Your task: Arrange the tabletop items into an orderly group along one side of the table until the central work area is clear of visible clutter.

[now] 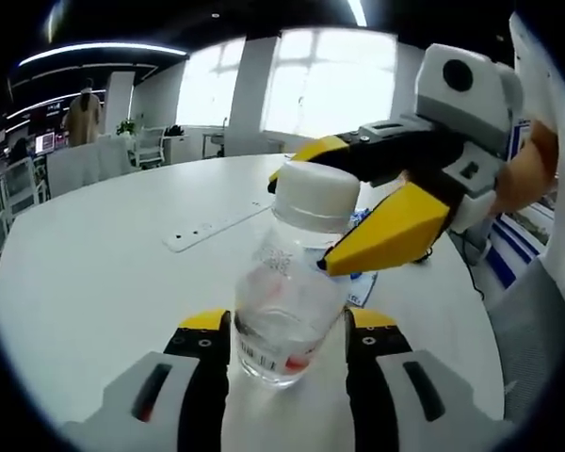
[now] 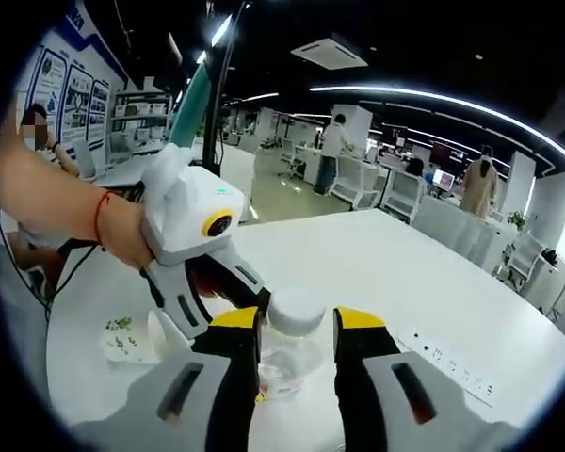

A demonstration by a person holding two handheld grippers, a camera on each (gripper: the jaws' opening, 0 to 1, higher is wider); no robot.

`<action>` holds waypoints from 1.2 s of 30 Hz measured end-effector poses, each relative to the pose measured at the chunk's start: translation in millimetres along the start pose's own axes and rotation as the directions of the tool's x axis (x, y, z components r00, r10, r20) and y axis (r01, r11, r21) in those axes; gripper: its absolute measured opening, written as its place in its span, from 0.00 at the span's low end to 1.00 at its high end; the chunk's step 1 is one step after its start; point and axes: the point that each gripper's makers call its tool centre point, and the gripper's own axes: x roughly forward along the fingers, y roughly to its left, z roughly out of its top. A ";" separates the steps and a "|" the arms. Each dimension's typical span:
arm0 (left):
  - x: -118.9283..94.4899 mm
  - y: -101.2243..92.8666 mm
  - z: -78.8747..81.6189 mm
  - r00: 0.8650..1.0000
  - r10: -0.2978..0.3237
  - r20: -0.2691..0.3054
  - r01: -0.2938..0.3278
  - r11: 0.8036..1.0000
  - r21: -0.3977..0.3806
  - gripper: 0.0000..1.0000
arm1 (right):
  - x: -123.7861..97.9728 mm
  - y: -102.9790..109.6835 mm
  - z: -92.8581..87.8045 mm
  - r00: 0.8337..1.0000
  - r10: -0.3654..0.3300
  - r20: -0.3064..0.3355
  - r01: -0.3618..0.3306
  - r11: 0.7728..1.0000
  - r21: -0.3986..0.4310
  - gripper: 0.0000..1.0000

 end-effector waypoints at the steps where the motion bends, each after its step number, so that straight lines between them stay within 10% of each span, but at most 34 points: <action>1: -0.3 0.2 -0.2 1.000 0.001 0.000 -0.001 1.000 -0.001 0.50 | -0.5 -0.4 0.0 1.000 -0.001 0.001 0.001 1.000 0.003 0.31; 36: -38.8 -6.5 5.6 0.997 0.073 0.004 -0.073 0.995 -0.062 0.70 | -23.7 -15.4 -7.1 1.000 0.020 -0.018 -0.018 0.994 0.112 0.66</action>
